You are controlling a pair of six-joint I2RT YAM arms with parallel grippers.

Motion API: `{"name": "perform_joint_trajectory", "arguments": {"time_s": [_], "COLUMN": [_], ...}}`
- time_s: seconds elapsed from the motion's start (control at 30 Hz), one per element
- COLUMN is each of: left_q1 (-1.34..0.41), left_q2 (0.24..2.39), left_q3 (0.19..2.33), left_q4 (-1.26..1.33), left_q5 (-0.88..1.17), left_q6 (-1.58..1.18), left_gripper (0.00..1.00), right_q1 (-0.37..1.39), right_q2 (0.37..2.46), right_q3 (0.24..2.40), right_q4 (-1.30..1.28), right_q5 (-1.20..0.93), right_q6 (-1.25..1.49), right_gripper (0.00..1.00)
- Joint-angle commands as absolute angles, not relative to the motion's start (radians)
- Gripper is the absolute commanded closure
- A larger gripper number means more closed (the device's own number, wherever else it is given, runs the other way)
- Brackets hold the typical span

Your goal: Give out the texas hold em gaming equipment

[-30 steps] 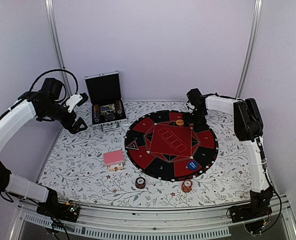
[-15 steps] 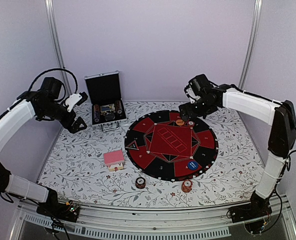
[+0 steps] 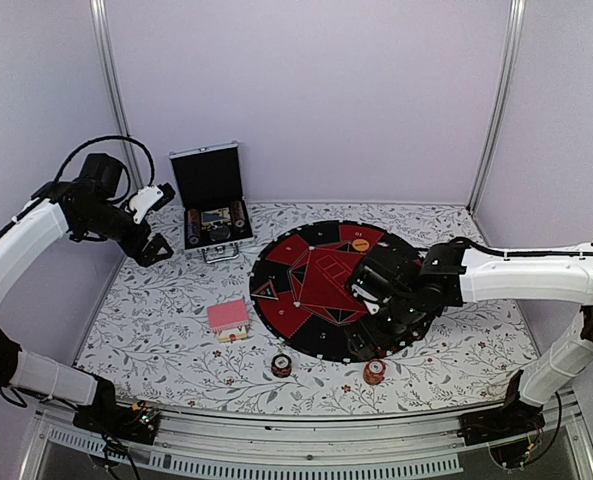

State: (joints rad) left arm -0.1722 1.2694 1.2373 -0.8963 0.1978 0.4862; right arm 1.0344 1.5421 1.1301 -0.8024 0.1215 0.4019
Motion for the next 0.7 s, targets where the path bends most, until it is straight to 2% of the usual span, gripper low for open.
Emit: {"name": "perform_joint_trajectory", "arguments": {"time_s": [0.0,0.67], "left_q1": [-0.192,-0.201], "left_q2": [1.258,1.262], "left_q3": [1.271,1.261], "left_q4": [-0.915,-0.916], "left_q5": [0.204,0.198], "left_q6": [0.481,0.479], "left_gripper": [0.00,0.00], "right_q1": [1.081,1.094], "right_q2": [1.508,1.582], "right_q3": [1.073,0.977], "right_q4": [-0.842,-0.735], "right_q5": [0.077,0.029], "right_q6": [0.507,0.497], "right_gripper": [0.05,0.16]}}
